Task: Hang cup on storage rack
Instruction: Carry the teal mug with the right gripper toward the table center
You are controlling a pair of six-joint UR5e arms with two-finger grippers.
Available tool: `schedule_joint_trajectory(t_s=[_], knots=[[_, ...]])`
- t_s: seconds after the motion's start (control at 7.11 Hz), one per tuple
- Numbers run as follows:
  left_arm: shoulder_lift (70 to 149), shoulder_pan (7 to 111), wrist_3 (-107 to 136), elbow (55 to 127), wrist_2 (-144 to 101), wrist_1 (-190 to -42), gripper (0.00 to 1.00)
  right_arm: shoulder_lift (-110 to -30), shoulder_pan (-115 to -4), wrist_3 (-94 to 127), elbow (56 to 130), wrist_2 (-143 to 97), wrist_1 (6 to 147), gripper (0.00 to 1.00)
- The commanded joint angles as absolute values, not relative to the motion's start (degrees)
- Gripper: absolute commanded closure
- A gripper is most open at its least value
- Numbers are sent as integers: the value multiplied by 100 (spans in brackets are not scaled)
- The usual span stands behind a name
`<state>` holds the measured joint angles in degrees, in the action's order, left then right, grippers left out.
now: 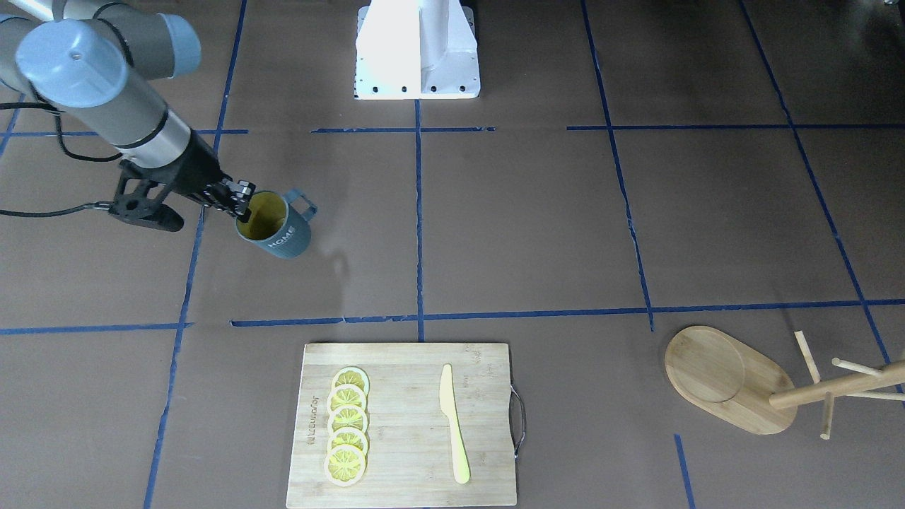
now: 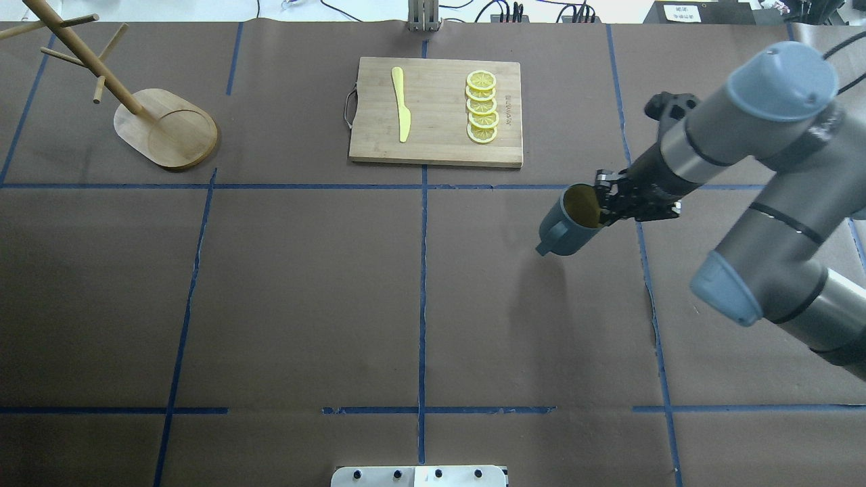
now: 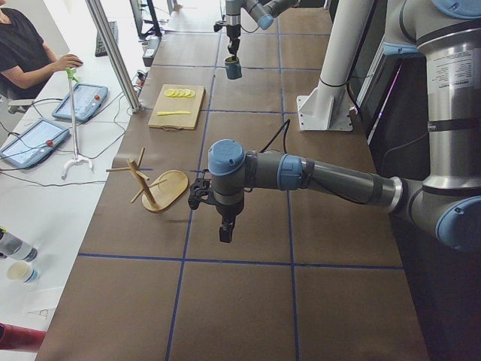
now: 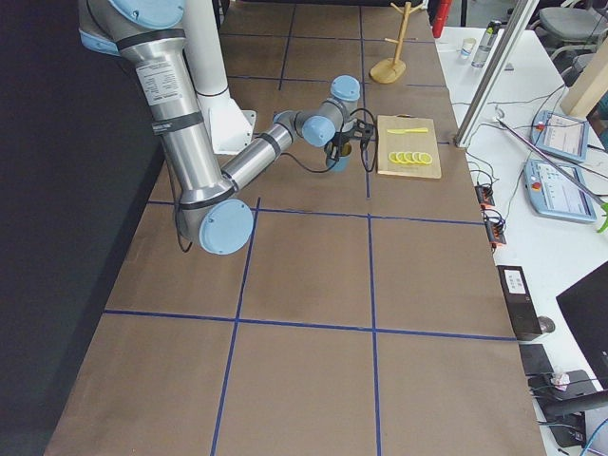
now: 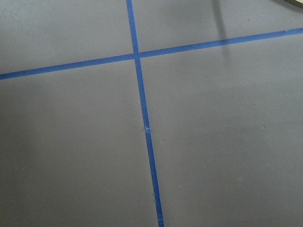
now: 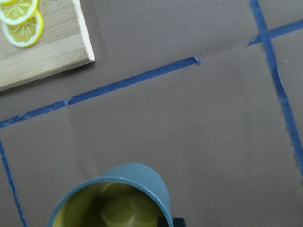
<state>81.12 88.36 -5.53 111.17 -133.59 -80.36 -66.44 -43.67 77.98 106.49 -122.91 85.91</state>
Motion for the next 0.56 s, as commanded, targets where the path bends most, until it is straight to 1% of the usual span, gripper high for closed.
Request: schedule_joint_trajectory(t_s=[0.0,0.14,0.42], knots=[[8112,8833,-554,11118,-13359,-8042,0,-5873,-3633,8479,10486,-11403,8974,100],[8112,8833,-554,11101,-13359,-8042,0,-5688,-3447,8560,10372,-11208,9008,100],[8104,8833,-554,11092,-13359,-8033,0,-5004,-3244,8832,10039,-10873,9551,100]])
